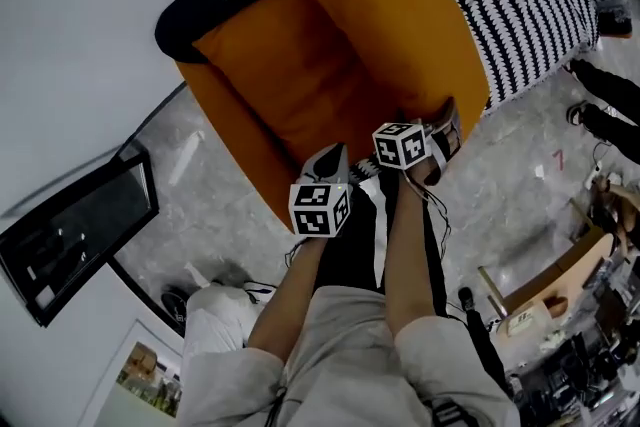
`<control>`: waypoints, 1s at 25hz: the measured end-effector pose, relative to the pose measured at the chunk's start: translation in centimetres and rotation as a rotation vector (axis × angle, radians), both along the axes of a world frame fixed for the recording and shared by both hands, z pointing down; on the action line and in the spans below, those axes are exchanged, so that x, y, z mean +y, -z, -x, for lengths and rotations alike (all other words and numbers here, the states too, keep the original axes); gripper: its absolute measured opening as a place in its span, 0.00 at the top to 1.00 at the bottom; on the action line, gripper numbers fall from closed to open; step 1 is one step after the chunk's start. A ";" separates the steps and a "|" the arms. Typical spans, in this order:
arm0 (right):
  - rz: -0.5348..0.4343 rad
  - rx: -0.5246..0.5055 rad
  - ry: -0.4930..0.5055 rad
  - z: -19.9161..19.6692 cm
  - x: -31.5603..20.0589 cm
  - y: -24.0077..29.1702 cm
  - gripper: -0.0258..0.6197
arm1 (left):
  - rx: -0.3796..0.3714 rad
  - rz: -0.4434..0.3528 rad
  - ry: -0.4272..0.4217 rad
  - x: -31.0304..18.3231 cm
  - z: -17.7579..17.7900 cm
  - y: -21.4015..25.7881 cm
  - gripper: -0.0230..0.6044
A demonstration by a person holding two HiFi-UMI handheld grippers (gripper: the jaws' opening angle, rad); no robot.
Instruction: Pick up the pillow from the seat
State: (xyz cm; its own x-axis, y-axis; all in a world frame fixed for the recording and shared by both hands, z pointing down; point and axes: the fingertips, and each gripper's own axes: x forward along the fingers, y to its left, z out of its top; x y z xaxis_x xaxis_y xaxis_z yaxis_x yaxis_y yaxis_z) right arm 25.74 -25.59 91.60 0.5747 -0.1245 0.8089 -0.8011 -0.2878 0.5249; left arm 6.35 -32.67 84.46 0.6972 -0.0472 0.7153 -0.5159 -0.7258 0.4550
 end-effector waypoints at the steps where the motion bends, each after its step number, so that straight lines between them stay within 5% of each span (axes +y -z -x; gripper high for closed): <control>1: -0.002 -0.013 -0.005 -0.1 -0.2 -1.0 0.18 | 0.000 0.001 -0.004 0.2 -0.2 -0.2 0.95; 9: -0.057 -0.051 0.009 0.9 -0.8 -1.5 0.19 | 0.002 -0.010 -0.007 1.0 -0.3 1.2 0.95; 17: -0.138 -0.145 -0.056 0.6 0.6 4.0 0.49 | 0.022 -0.036 -0.029 2.5 -0.6 6.4 0.95; 25: -0.192 -0.244 -0.135 3.1 4.2 9.5 0.51 | 0.051 -0.078 -0.036 2.6 -1.3 11.9 0.95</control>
State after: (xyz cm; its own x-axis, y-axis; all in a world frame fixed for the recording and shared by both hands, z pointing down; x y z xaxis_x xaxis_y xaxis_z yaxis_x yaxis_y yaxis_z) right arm 22.61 -21.41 82.10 0.3883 -0.2237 0.8940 -0.8445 -0.4746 0.2480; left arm 7.60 -30.05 72.53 0.7351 -0.0752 0.6738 -0.4660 -0.7779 0.4215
